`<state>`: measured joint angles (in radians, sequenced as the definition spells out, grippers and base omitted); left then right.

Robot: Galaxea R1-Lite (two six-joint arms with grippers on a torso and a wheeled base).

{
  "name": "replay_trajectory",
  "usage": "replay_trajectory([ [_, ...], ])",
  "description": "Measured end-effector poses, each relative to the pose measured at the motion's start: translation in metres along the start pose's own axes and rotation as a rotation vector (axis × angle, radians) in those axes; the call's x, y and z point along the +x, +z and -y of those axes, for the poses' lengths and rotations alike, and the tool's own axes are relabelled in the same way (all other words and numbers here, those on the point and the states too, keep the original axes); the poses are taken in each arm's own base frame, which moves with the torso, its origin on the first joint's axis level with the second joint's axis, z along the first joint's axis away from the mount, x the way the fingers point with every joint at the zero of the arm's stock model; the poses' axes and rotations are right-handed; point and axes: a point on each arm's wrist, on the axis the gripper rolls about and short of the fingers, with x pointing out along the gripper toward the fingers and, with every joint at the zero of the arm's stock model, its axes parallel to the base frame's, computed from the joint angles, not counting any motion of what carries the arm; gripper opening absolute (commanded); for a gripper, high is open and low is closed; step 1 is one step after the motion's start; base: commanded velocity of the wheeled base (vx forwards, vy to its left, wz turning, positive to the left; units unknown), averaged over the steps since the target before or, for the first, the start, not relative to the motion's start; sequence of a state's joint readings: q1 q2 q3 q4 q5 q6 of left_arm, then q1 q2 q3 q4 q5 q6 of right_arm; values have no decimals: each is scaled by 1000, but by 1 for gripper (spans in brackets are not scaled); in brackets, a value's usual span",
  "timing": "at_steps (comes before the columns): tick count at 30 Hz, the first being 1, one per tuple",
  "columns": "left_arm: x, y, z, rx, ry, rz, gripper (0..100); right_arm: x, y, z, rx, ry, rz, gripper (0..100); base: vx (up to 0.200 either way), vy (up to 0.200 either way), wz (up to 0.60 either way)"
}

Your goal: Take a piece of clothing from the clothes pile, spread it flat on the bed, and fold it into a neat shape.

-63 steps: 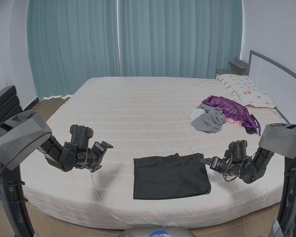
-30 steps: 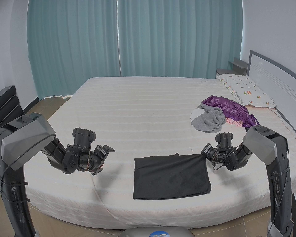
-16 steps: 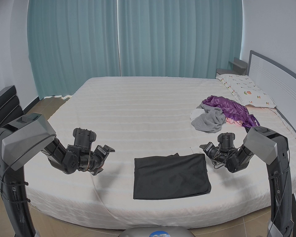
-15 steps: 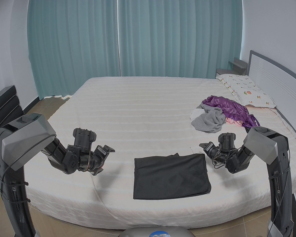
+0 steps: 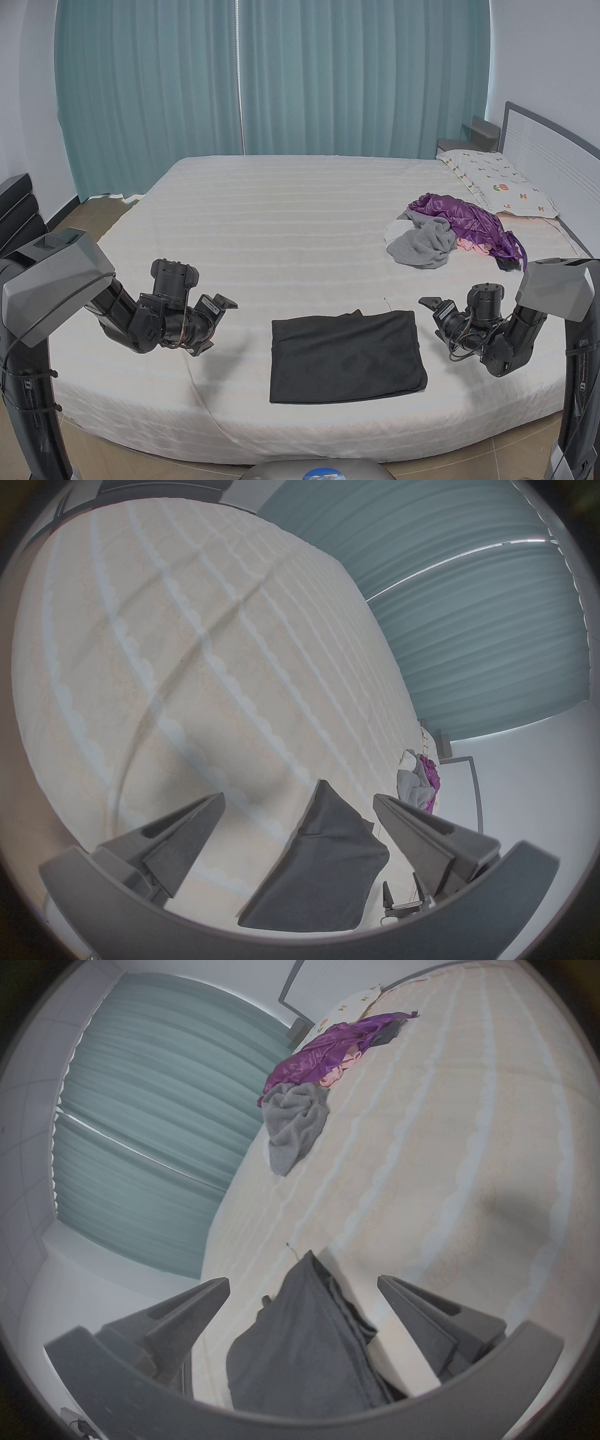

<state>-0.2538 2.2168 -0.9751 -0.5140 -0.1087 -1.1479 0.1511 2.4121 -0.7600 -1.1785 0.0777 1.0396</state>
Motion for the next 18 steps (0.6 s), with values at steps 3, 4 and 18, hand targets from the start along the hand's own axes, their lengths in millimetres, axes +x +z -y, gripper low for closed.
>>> replay_trajectory([
  [3, 0, -2, 1, 4, -1, -4, 100, -8, 0, 1, 15, 9, -2, 100, 0, -200, 0],
  [4, 0, -3, 1, 5, -1, -5, 100, -9, -1, 2, 17, 6, -5, 100, 0, -200, 0],
  [18, 1, -6, 1, 8, 2, -6, 100, -16, -8, 11, 2, 43, 4, 100, 71, 0, 0],
])
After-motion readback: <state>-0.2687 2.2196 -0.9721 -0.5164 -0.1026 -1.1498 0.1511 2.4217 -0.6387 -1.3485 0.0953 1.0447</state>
